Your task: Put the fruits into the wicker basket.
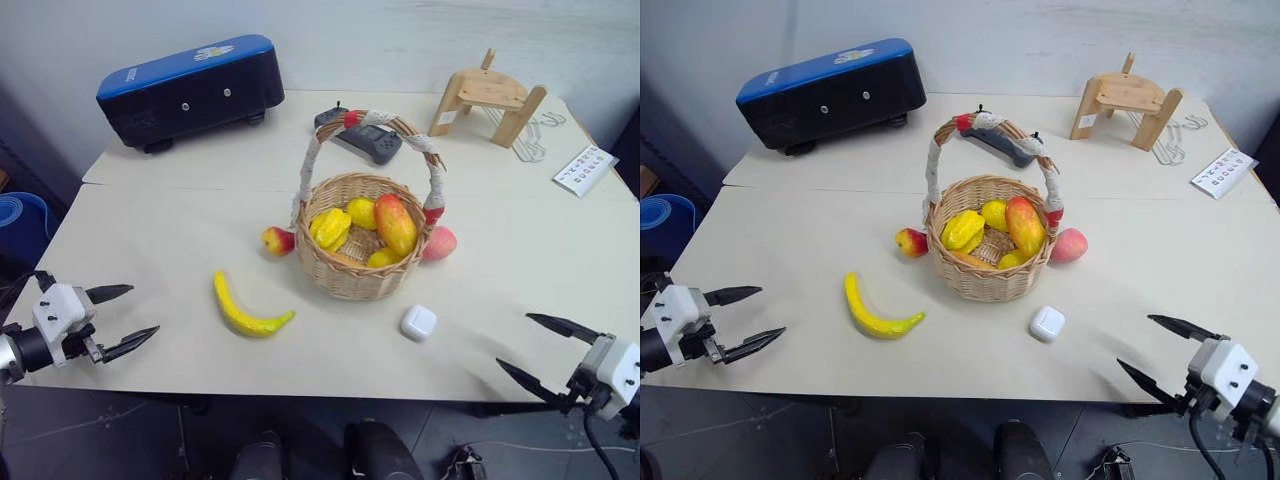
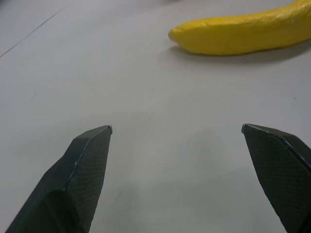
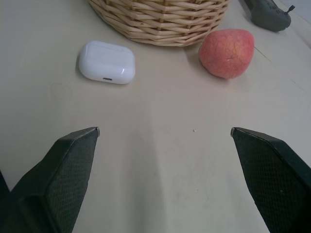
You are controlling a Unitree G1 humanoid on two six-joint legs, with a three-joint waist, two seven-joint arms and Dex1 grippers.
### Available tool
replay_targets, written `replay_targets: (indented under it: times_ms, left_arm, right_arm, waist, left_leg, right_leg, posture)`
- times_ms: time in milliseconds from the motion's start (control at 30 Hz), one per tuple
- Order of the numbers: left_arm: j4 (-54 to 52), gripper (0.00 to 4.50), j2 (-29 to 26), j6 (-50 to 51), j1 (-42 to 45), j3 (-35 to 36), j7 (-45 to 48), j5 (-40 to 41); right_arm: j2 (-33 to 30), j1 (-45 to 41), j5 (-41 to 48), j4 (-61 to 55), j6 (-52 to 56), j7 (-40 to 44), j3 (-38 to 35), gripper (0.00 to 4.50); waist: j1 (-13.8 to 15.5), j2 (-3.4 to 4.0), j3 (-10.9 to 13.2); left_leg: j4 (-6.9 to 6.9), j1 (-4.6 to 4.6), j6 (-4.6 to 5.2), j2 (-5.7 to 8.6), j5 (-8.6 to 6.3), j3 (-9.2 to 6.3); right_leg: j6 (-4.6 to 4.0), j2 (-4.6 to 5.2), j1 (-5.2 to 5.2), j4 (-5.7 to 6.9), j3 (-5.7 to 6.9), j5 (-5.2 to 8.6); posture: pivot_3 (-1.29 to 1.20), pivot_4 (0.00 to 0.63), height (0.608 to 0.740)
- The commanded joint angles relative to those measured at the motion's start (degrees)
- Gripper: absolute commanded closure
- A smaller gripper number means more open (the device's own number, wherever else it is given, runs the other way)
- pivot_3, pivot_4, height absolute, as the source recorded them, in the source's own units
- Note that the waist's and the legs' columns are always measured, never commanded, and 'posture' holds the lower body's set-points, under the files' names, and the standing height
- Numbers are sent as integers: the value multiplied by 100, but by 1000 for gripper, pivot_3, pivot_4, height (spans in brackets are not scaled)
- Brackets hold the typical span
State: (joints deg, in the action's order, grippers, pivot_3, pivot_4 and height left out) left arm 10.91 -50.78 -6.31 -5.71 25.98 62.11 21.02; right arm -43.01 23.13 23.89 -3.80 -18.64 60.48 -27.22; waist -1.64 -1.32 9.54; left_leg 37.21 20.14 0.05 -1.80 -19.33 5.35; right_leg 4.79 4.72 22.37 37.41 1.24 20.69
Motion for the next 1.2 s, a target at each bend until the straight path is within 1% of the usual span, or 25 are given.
replay_targets:
  times_ms: [33, 167, 267, 433, 500, 567, 633, 700, 767, 900, 967, 1067, 1200]
  left_arm:
    - [-371, 0, -17, 115, -179, 212, -10, 165]
    - [-625, 0, -29, 642, -209, 314, 134, 596]
    - [-604, 0, -151, 880, -227, 281, 171, 553]
    - [-1300, 0, -124, 1598, -151, 39, 300, 896]
    - [-1732, 0, -251, 1884, -41, -170, 466, 1031]
    - [-2257, 0, -352, 2322, 16, -220, 510, 1326]
    - [-2924, 0, -384, 2892, -28, -216, 432, 1809]
    - [-3288, 0, -382, 3173, -29, -254, 378, 2031]
    - [-3402, 0, -274, 3256, 296, -453, 221, 2088]
    - [-3495, 0, -70, 3366, 828, -856, 75, 2103]
    - [-3513, 0, 9, 3332, 917, -1020, 50, 1998]
    - [-3548, 0, 63, 3249, 915, -1198, 54, 1856]
    - [-3646, 0, 76, 3174, 778, -1244, 73, 1786]
  right_arm:
    - [-60, 22, -12, 2, 39, -28, -144, 14]
    - [-65, -11, -37, 20, 104, -6, -100, 14]
    - [-83, -80, -52, 68, 162, -13, -103, 14]
    - [-101, -433, -65, 236, 283, -9, -14, 14]
    - [-169, -732, 272, -90, 756, -84, -26, 14]
    - [-286, -1003, 618, -590, 1263, -85, 34, 14]
    - [-452, -1220, 877, -1164, 1970, -154, 309, 14]
    - [-614, -1377, 1052, -1525, 2653, -238, 593, 14]
    - [-836, -1769, 1003, -1720, 3365, -250, 1217, 14]
    - [-956, -2422, 515, -1629, 4174, -340, 2268, 14]
    - [-829, -2606, 253, -1442, 4321, -502, 2586, 14]
    - [-763, -2733, -284, -1103, 4123, -576, 2965, 14]
    - [-478, -2819, -581, -630, 3799, -737, 3003, 14]
  waist:
    - [0, 0, 0]
    - [1, 0, 0]
    - [1, 0, 0]
    - [-4, 0, 0]
    - [-2, 0, 0]
    - [-15, 6, 4]
    - [-24, 6, 4]
    - [-22, 7, 4]
    - [-3, 7, 3]
    - [18, 7, 6]
    - [15, 7, 6]
    - [9, 7, 6]
    - [-15, 5, 7]
  left_leg:
    - [-1, -1, 0, 0, 0, -1]
    - [2, 0, 0, 0, 0, 0]
    - [6, 0, 0, 0, 0, 0]
    - [8, 0, -1, 0, 1, 2]
    - [8, 0, -10, 0, 6, 1]
    - [11, 2, -14, 1, 8, 1]
    - [12, 2, -15, 0, 9, 0]
    - [11, 0, -17, -3, 10, -3]
    - [9, -1, -18, -3, 11, -10]
    - [27, 8, -16, 0, 15, -12]
    - [33, 15, -12, 1, 13, -12]
    - [40, 19, -8, 2, 10, -9]
    - [44, 20, -6, 0, 9, -7]
  right_leg:
    - [0, 0, 0, 0, 1, 0]
    - [0, 0, -1, 1, 1, 0]
    - [0, 0, -2, 1, 0, 0]
    - [0, -1, -2, 3, -1, 0]
    - [0, -1, -2, 4, -1, 0]
    - [0, -1, -2, 6, -1, 0]
    - [0, -2, 0, 11, -4, 0]
    - [0, -4, 1, 20, -3, 0]
    - [0, -6, 2, 23, 0, 0]
    - [0, -8, 0, 20, -1, 0]
    - [0, -7, 3, 17, -1, 0]
    - [2, -7, 4, 15, -2, -1]
    - [2, -11, 5, 15, -2, -1]
  posture:
    - [0, 150, 740]
    - [0, 150, 740]
    - [0, 150, 740]
    - [0, 150, 740]
    - [0, 150, 740]
    - [0, 150, 740]
    - [0, 150, 740]
    - [0, 150, 740]
    - [0, 150, 740]
    - [0, 150, 740]
    - [0, 150, 740]
    - [0, 150, 740]
    - [0, 150, 740]
